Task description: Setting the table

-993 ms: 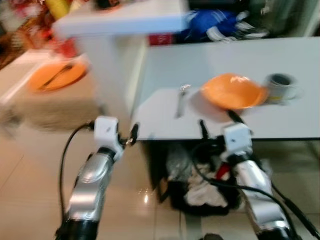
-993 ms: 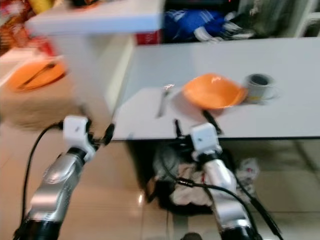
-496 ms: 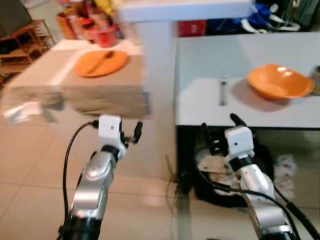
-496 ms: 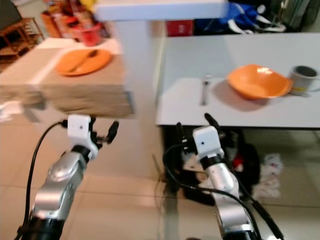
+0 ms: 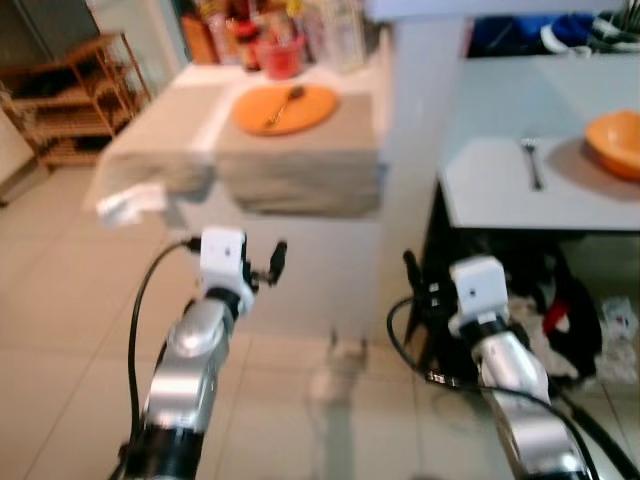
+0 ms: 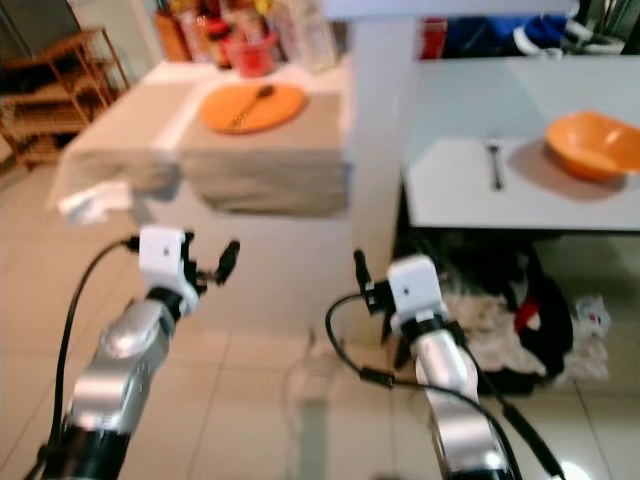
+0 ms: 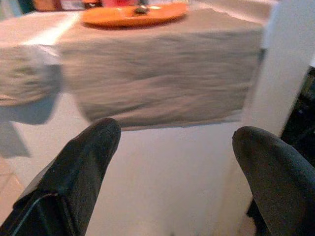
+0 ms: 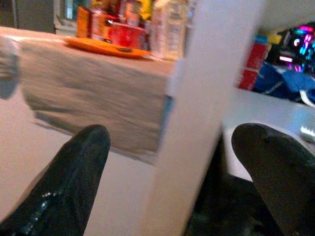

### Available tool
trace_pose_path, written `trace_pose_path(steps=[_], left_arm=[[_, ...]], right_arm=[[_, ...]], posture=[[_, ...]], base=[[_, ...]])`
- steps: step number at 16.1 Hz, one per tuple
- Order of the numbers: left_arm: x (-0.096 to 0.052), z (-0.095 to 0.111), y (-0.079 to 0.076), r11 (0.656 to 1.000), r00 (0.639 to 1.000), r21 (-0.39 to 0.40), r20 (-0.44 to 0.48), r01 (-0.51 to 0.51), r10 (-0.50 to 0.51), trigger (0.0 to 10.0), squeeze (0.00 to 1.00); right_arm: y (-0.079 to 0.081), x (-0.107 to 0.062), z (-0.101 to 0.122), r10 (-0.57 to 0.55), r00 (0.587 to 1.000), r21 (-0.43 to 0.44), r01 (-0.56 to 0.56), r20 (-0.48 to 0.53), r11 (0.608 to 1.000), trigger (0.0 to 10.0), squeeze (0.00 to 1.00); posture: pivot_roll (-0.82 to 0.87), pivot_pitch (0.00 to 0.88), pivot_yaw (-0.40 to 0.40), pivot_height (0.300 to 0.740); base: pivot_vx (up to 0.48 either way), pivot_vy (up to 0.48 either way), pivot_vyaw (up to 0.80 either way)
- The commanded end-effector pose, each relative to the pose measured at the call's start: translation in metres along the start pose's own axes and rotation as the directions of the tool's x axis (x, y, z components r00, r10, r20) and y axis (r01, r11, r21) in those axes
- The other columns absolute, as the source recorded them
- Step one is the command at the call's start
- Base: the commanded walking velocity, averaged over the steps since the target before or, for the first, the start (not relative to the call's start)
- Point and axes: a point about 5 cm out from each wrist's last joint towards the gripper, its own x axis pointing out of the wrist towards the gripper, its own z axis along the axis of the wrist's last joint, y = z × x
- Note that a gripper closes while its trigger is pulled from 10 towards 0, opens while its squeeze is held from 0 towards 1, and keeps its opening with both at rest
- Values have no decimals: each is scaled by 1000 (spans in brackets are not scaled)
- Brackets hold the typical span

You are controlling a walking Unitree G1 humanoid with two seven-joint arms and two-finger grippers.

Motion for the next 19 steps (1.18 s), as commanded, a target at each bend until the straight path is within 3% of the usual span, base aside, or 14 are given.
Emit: trace_pose_path(steps=[1, 4, 10, 14, 19], left_arm=[[-3, -3, 7, 999, 1000, 31, -14, -22, 23, 10000, 0], [-3, -1, 6, 999, 1000, 31, 0, -21, 21, 10000, 0], [-3, 4, 6, 998, 999, 59, 40, -30, 27, 10000, 0], [-1, 15, 5, 997, 996, 78, 88, -25, 18, 10000, 0], [3, 23, 5, 995, 994, 98, 114, -7, -4, 10000, 0]], right_arm=[[7, 5, 7, 24, 999, 13, -24, 29, 1000, 10000, 0], [7, 5, 8, 24, 999, 13, -25, 30, 1000, 10000, 0], [6, 6, 13, 11, 997, 7, -12, 70, 1000, 10000, 0], [-12, 13, 24, -122, 984, 32, 119, 129, 992, 10000, 0], [-12, 13, 21, -133, 984, 44, 129, 115, 991, 10000, 0]], posture=[[-154, 0, 99, 736], [-153, 0, 99, 736], [-147, 0, 97, 736], [-143, 0, 89, 736], [-146, 0, 101, 736]], base=[[0, 0, 0], [0, 0, 0], [355, 322, 0], [383, 288, 0], [396, 270, 0]])
